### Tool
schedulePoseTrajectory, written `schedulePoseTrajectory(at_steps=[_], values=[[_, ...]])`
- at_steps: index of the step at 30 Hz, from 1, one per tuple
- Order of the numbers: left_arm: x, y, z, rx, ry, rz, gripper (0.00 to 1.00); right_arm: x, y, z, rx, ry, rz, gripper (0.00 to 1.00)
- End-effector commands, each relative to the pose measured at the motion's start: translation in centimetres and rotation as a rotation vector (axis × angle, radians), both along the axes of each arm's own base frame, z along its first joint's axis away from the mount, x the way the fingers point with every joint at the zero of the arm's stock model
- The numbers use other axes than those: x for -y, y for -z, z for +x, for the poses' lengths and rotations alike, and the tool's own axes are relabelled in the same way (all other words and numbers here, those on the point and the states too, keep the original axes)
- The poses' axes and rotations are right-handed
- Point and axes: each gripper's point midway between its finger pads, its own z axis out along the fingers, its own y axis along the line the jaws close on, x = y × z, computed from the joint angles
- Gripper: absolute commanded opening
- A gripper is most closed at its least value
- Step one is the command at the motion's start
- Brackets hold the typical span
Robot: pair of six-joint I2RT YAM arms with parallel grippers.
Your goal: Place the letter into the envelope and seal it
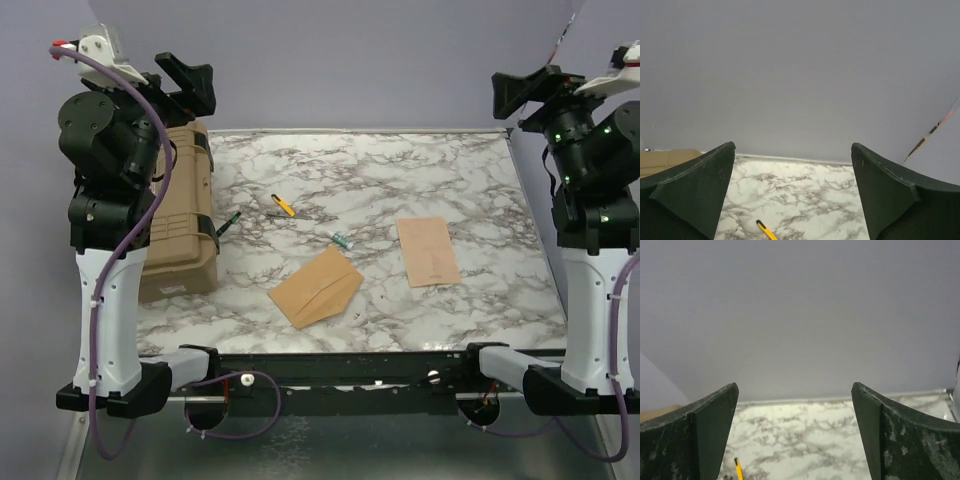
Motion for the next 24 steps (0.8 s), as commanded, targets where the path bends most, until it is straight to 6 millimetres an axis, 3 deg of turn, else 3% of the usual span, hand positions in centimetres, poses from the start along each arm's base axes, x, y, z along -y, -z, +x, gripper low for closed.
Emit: schedulePoseTrajectory(at_steps=[1, 3, 5, 6, 9, 13, 16, 20, 24], values=[[2.7, 2.8, 1.3, -0.042, 0.136, 0.036, 0.99, -0.5, 7.9, 2.7, -0.232, -0.032, 0.05, 1.0], [4.1, 6.0, 2.3, -0.093, 0.21, 0.068, 0.99, -0.4, 11.5, 3.5, -0.315, -0.017, 0.084, 1.0], [5.3, 10.5, 3.9, -0.184, 0.253, 0.079, 0.99, -0.6, 15.5, 4.1, -0.384, -0.025, 0.114, 1.0], [5.9, 12.9, 4.6, -0.237, 0.275, 0.066, 0.99, -1.1, 18.8, 4.4, -0.442, -0.047, 0.117, 1.0], [8.1, 18.5, 5.7, -0.341, 0.377, 0.01, 0.99, -1.6, 25.4, 4.5, -0.598, -0.067, 0.139, 1.0], [11.2, 23.9, 6.4, -0.454, 0.518, -0.147, 0.99, 0.3, 33.1, 4.5, -0.854, 0.08, 0.166, 1.0], [15.2, 27.5, 5.8, -0.573, 0.631, -0.193, 0.99, 2.0, 38.2, 4.3, -1.021, 0.198, 0.141, 1.0], [21.3, 31.2, 4.4, -0.697, 0.72, -0.192, 0.99, 2.9, 42.4, 4.3, -1.159, 0.252, 0.167, 1.0], [25.7, 35.3, 4.5, -0.815, 0.72, -0.235, 0.99, 3.6, 45.0, 4.7, -1.234, 0.281, 0.24, 0.97]])
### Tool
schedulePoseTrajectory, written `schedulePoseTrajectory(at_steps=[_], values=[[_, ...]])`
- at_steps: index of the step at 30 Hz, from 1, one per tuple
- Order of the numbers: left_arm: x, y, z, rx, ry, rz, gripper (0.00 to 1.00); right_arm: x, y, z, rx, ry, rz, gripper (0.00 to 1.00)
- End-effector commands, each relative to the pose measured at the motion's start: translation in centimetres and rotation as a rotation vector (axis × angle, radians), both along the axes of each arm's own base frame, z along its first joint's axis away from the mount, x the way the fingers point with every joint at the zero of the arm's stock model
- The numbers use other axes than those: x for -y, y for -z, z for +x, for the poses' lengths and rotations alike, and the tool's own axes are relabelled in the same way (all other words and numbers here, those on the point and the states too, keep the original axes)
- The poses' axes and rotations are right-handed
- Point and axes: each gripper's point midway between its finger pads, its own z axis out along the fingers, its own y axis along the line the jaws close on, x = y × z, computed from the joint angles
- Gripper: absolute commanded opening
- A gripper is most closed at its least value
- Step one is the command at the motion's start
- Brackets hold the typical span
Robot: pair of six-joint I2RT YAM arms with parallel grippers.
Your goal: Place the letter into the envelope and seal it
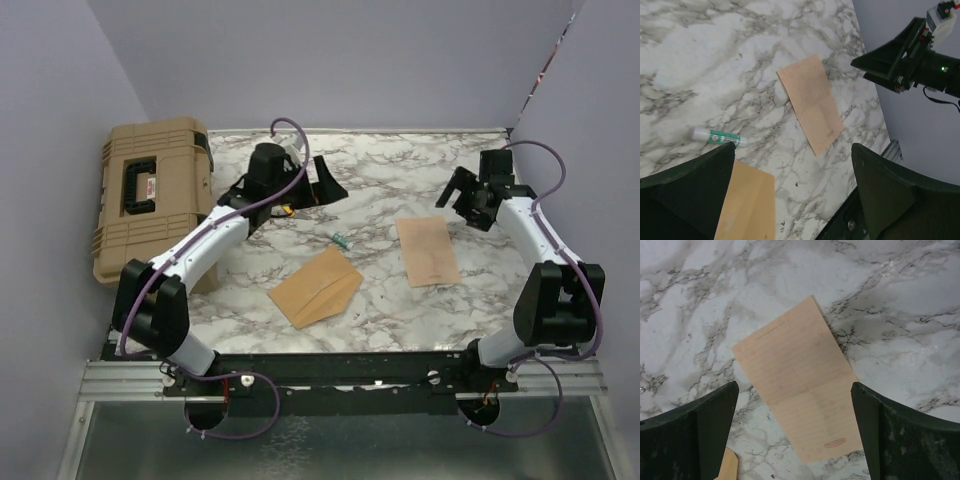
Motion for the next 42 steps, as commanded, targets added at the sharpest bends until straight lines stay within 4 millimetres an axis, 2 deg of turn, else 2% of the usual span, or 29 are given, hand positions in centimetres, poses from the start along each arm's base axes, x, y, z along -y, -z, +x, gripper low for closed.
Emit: schedulePoseTrajectory(at_steps=[1, 2, 7, 11, 15, 17, 19, 21, 25, 28, 31, 34, 37, 39, 42], values=[[5.0, 2.1, 0.2, -0.078, -0.007, -0.058, 0.99, 1.8, 2.6, -0.6, -0.101, 0.11, 0.021, 0.97], [6.0, 2.8, 0.1, -0.072, -0.014, -0.056, 0.99, 1.9, 3.4, -0.7, -0.122, 0.119, 0.031, 0.96], [11.8, 7.1, -0.8, -0.136, 0.072, -0.029, 0.99, 2.1, 6.2, -1.8, -0.187, 0.13, 0.12, 0.78], [15.6, 11.1, -2.3, -0.233, 0.141, -0.013, 0.99, 1.7, 7.6, -2.8, -0.222, 0.108, 0.15, 0.76], [18.3, 13.3, -3.6, -0.261, 0.205, 0.004, 0.98, 1.2, 8.8, -4.0, -0.244, 0.062, 0.159, 0.77], [19.6, 13.5, -3.9, -0.256, 0.265, -0.011, 0.82, 1.2, 9.2, -4.1, -0.238, 0.045, 0.159, 0.77], [20.7, 13.8, -4.5, -0.274, 0.331, -0.035, 0.62, 1.2, 9.3, -3.6, -0.211, 0.03, 0.165, 0.77], [21.5, 13.8, -4.8, -0.282, 0.37, -0.066, 0.49, 1.2, 9.4, -2.7, -0.18, 0.017, 0.174, 0.78], [23.5, 12.6, -5.5, -0.269, 0.445, -0.143, 0.38, 1.4, 9.6, -0.7, -0.141, -0.019, 0.178, 0.77], [25.0, 13.4, -6.5, -0.277, 0.502, -0.151, 0.33, 1.4, 9.3, 0.4, -0.102, -0.052, 0.183, 0.77], [25.8, 16.2, -7.8, -0.338, 0.541, -0.134, 0.25, 1.5, 9.4, 0.9, -0.101, -0.071, 0.195, 0.77], [25.6, 19.1, -8.8, -0.384, 0.544, -0.099, 0.22, 1.8, 9.5, 1.2, -0.082, -0.096, 0.214, 0.77], [24.8, 21.9, -9.7, -0.439, 0.534, -0.059, 0.2, 1.7, 9.8, 1.4, -0.064, -0.143, 0.254, 0.77], [24.0, 23.9, -10.2, -0.491, 0.519, -0.016, 0.15, 1.2, 10.0, 1.3, -0.067, -0.178, 0.297, 0.76], [22.8, 25.7, -10.8, -0.525, 0.501, 0.052, 0.11, 0.2, 10.4, 0.8, -0.068, -0.233, 0.367, 0.76]])
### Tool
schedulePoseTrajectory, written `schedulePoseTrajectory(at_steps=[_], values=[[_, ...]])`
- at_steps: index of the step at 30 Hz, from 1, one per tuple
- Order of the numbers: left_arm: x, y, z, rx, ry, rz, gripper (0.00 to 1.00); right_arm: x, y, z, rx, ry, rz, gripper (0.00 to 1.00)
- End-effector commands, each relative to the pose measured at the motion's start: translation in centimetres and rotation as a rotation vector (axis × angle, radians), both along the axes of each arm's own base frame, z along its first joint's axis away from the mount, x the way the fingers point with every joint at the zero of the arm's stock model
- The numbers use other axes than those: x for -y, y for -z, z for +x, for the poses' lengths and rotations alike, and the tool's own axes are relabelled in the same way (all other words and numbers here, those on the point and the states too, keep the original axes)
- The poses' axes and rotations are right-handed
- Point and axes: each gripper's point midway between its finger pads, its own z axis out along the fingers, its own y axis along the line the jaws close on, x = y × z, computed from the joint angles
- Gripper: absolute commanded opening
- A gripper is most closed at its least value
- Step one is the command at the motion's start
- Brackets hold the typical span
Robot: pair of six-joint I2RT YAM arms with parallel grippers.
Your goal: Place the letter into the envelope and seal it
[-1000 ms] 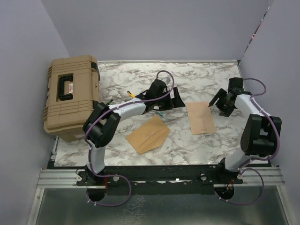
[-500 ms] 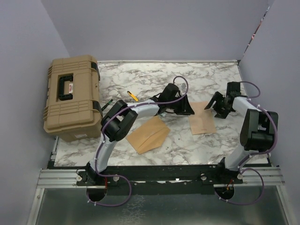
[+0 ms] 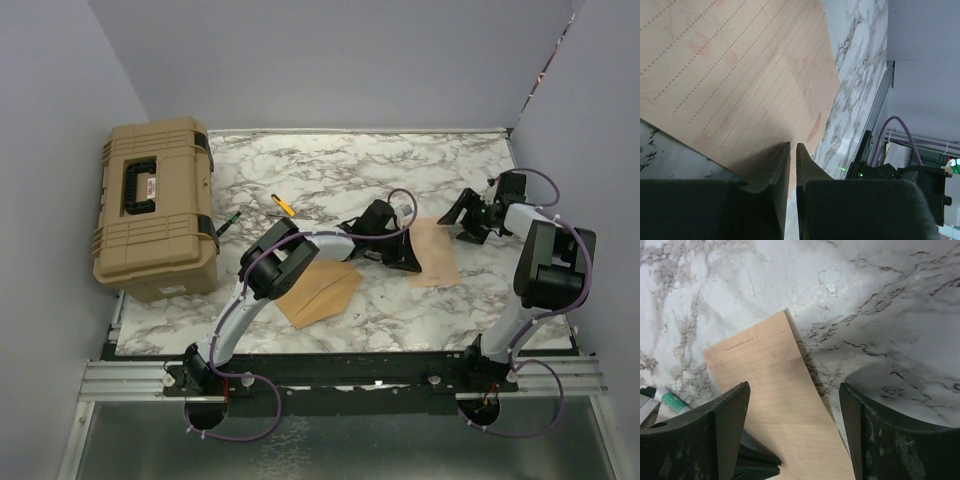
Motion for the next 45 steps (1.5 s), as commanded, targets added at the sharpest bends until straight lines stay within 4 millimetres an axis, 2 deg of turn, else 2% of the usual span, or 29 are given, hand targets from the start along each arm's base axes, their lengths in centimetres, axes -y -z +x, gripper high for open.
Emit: schedulePoseTrajectory(at_steps=[1, 8, 12, 20, 24, 27, 34, 38, 45], values=[[-2.9, 5.2, -1.6, -0.063, 0.007, 0.176, 0.1, -2.0, 0.3, -0.1, 0.039, -0.124, 0.125, 0.76], [-5.0, 7.3, -1.8, -0.047, 0.023, 0.312, 0.08, -6.1, 1.2, -2.3, 0.016, -0.272, 0.39, 0.75], [-6.0, 7.9, -1.3, -0.053, 0.008, 0.35, 0.06, -6.8, 1.3, -3.0, 0.021, -0.291, 0.437, 0.73], [-8.3, 8.2, -0.1, -0.046, -0.029, 0.392, 0.05, -7.9, -0.2, -3.5, 0.102, -0.376, 0.511, 0.67], [-8.7, 8.2, -0.2, -0.037, 0.014, 0.382, 0.05, -8.0, -0.7, -3.3, 0.148, -0.404, 0.497, 0.67], [-9.0, 8.3, -1.1, -0.043, 0.103, 0.389, 0.05, -7.8, -1.5, -2.6, 0.215, -0.419, 0.466, 0.71], [-12.4, 9.0, -2.6, 0.028, 0.309, 0.514, 0.04, -7.0, -1.5, -1.1, 0.309, -0.398, 0.375, 0.74], [-12.9, 8.6, -2.7, 0.037, 0.344, 0.5, 0.03, -6.9, -1.6, -0.7, 0.349, -0.399, 0.364, 0.74], [-13.7, 8.4, -3.3, 0.034, 0.406, 0.485, 0.01, -8.1, -2.4, -0.5, 0.399, -0.484, 0.468, 0.74]])
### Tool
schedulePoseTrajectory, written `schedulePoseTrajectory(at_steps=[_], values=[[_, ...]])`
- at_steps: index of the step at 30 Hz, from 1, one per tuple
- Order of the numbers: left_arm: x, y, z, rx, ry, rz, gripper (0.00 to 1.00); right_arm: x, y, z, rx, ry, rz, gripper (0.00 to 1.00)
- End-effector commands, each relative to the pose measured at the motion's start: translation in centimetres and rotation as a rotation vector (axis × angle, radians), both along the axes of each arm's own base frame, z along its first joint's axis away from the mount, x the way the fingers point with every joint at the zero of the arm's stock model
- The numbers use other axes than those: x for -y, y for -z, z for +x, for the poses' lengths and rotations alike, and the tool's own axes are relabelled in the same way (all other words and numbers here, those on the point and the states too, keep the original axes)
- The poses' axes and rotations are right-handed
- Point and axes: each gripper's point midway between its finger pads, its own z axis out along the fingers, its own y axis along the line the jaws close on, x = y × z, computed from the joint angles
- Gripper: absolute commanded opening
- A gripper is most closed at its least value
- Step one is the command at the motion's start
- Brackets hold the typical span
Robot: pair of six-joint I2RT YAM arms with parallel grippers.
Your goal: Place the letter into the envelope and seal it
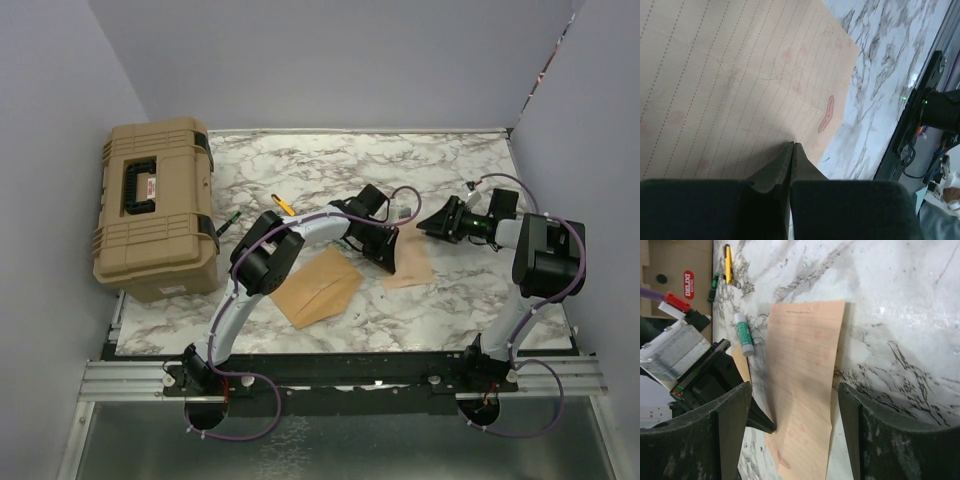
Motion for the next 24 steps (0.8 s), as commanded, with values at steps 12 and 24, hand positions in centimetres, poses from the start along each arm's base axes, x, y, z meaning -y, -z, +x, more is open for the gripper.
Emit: schedulePoseTrajectory(at_steps=[12, 24], values=[[-6.9, 7.8, -2.6, -0.078, 0.049, 0.316, 0.0, 0.1, 1.5, -0.6, -0.094, 0.106, -0.122, 0.68], [-6.7, 7.7, -2.1, -0.065, 0.047, 0.314, 0.0, -3.8, 2.6, -3.0, -0.218, -0.095, -0.01, 0.62]])
